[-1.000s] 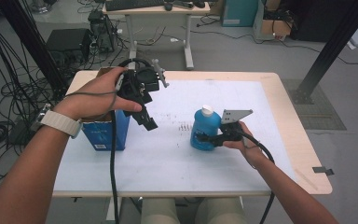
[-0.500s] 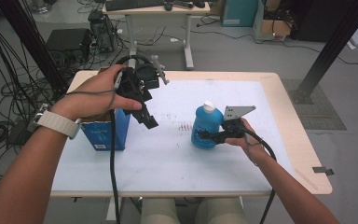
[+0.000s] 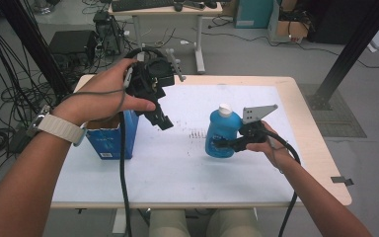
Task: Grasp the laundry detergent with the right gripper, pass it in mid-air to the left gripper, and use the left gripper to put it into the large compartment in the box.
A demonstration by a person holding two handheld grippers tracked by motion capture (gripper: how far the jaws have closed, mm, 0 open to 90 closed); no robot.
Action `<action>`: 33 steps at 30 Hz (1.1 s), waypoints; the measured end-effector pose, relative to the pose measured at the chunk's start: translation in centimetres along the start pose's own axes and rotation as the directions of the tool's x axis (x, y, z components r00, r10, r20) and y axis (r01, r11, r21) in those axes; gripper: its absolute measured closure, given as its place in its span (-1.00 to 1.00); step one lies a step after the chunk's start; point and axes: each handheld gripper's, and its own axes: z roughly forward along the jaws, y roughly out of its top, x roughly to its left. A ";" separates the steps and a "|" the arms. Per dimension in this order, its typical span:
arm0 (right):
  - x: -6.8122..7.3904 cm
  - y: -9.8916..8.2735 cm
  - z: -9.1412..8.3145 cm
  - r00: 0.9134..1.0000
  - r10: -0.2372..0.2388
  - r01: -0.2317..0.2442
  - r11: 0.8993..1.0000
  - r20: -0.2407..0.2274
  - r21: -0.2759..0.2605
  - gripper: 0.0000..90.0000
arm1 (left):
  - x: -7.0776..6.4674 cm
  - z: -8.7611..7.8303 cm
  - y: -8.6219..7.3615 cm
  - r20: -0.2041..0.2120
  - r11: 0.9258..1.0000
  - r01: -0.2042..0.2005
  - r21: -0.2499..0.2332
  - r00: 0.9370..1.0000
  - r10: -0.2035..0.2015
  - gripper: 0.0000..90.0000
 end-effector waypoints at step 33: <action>3.6 6.7 -5.0 0.987 -0.058 0.069 0.995 -0.148 0.072 -0.05 | -2.0 -1.7 7.1 -0.026 0.991 -0.134 -0.007 0.991 0.134 -0.82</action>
